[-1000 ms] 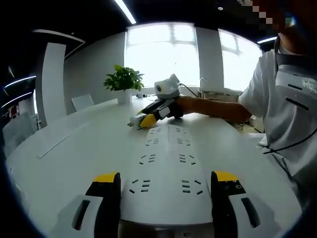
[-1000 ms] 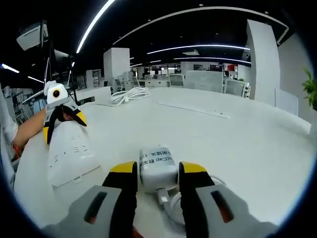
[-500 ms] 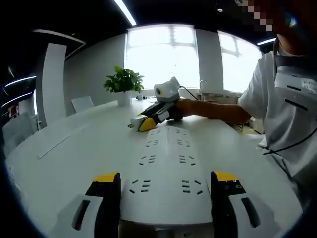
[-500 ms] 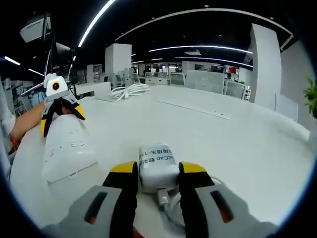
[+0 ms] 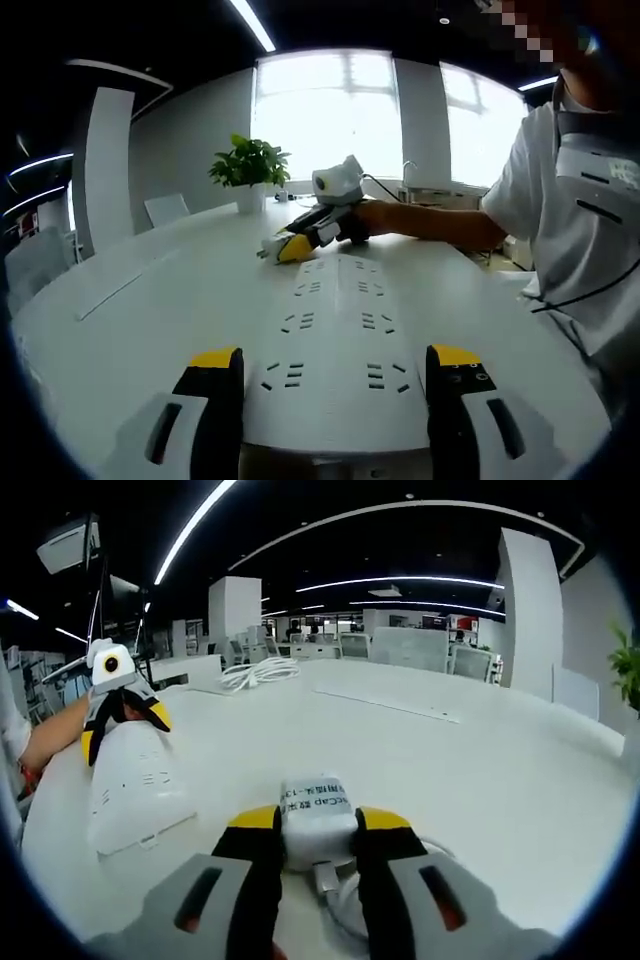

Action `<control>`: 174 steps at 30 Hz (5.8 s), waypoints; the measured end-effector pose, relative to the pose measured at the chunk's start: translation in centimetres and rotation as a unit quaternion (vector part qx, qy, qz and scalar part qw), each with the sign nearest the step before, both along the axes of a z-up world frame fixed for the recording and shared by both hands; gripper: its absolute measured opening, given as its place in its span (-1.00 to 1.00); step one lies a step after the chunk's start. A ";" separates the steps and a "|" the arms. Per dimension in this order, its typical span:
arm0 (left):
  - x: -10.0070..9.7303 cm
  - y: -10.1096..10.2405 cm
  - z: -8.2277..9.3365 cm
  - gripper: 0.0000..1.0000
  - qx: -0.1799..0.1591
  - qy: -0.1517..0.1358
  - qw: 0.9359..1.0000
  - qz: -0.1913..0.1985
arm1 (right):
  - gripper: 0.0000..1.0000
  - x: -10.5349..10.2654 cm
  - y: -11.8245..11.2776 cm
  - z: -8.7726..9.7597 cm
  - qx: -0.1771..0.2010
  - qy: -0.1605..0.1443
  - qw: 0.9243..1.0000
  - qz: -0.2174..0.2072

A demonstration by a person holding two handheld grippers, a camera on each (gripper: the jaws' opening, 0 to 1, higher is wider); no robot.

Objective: Straighten the power strip on the desk, plug the charger into it

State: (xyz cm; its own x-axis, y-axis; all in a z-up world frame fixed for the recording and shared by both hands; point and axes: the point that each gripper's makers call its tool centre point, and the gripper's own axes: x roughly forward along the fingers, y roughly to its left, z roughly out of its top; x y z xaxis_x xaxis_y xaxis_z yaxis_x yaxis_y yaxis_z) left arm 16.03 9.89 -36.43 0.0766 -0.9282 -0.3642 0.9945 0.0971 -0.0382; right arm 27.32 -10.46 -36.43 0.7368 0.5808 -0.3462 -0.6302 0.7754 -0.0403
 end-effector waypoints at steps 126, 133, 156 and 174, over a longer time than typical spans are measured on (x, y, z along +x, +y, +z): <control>0.3 -0.6 -0.1 0.46 0.028 -0.022 0.999 0.004 | -0.50 -14.0 8.5 2.5 -0.171 0.486 0.832 -0.208; 0.3 -0.6 -0.1 0.45 0.028 -0.024 0.999 0.005 | -0.50 -13.6 8.4 2.5 -0.179 0.475 0.835 -0.212; 0.2 -1.0 0.0 0.41 0.028 -0.037 0.999 0.009 | -0.50 -13.7 7.8 2.0 -0.145 0.490 0.824 -0.243; 1.5 -2.4 0.9 0.02 0.003 -0.016 1.000 0.018 | -0.48 -11.8 7.8 2.4 -0.186 0.473 0.838 -0.199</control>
State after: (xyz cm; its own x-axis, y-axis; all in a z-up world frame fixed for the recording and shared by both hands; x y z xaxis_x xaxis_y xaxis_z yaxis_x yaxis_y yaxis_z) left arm 17.49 7.49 -35.52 0.1212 -0.9226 -0.3662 0.9912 0.1325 -0.0058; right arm 15.54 -2.65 -34.05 0.1396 0.0762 -0.9873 -0.2113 0.9764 0.0455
